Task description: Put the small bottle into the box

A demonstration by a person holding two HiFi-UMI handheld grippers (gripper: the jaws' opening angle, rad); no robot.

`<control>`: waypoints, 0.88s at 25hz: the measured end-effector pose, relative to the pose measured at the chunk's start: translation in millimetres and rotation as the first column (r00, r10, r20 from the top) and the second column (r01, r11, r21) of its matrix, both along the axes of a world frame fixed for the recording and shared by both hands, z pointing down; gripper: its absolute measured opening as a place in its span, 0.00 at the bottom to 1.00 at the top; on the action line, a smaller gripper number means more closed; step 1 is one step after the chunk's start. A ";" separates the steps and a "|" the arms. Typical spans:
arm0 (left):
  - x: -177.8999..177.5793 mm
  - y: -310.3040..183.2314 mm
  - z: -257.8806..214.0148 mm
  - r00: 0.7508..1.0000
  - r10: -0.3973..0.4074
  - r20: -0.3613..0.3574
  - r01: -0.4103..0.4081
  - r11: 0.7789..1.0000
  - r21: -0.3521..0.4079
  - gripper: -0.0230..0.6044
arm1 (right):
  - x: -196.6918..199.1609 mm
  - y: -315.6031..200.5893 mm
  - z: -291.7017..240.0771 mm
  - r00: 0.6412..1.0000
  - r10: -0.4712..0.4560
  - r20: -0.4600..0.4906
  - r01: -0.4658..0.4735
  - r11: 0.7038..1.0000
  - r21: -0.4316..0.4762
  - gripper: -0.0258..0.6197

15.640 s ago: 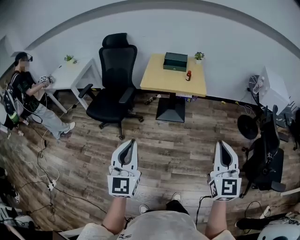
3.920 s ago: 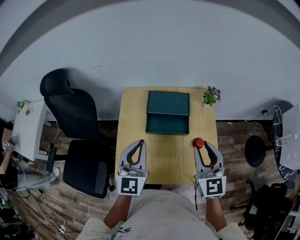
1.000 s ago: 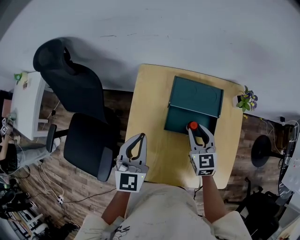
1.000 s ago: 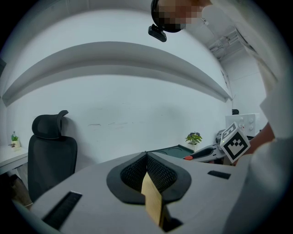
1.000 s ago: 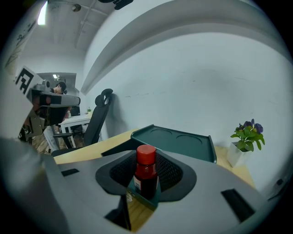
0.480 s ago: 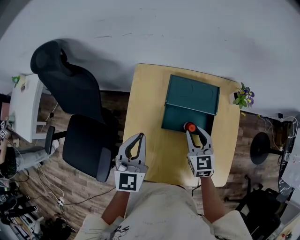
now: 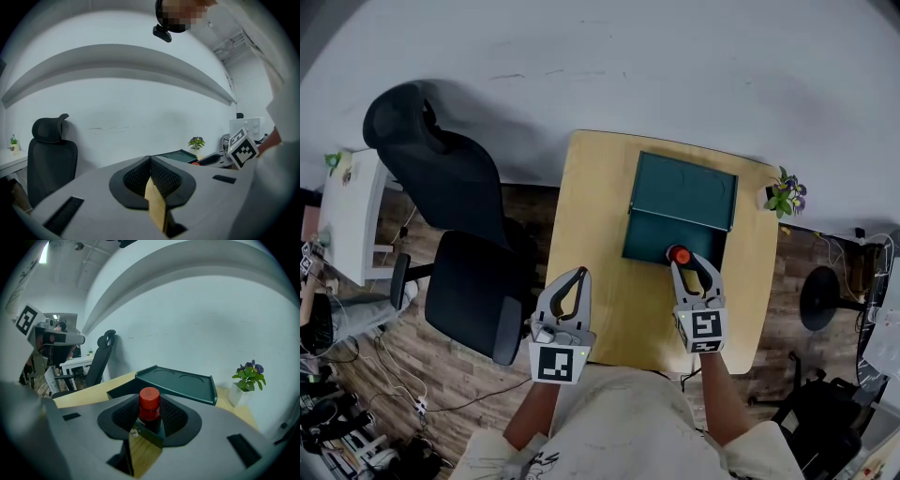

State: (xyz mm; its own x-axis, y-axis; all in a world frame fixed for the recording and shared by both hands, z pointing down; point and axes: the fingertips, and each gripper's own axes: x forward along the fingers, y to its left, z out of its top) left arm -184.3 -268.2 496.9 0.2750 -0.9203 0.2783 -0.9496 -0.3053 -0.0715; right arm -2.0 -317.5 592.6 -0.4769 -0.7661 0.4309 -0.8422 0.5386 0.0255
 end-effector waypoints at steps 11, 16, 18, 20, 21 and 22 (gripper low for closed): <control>1.8 6.0 -5.2 1.000 -0.004 0.000 0.004 1.000 0.014 0.05 | 6.2 4.5 -0.8 1.000 0.003 0.001 -0.003 1.000 -0.009 0.39; 4.6 13.4 -9.5 1.000 -0.002 -0.004 0.002 1.000 0.027 0.05 | 8.7 12.1 -6.4 1.000 0.009 0.005 -0.009 1.000 0.002 0.39; 6.2 17.2 -11.0 1.000 -0.003 -0.008 0.003 1.000 0.031 0.05 | 10.5 17.2 -8.4 1.000 0.009 0.003 -0.009 1.000 0.006 0.39; 8.4 21.5 -12.7 1.000 0.001 -0.006 -0.001 0.999 0.035 0.05 | 13.5 23.3 -10.7 1.000 0.012 0.002 -0.012 1.000 0.008 0.39; 9.8 23.8 -13.8 1.000 0.004 -0.005 -0.003 0.999 0.038 0.05 | 15.3 26.6 -12.1 1.000 0.015 0.005 -0.015 1.000 0.009 0.39; 11.2 26.3 -15.2 1.000 0.006 -0.007 -0.005 0.999 0.042 0.05 | 17.3 30.2 -13.6 1.000 0.019 0.010 -0.020 1.000 0.009 0.39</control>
State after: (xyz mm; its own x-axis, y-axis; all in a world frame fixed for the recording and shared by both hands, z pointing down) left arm -173.0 -241.9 481.7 0.2818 -0.9296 0.2374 -0.9484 -0.3074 -0.0778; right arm 15.3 -287.3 579.0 -0.4659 -0.7793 0.4190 -0.8527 0.5219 0.0225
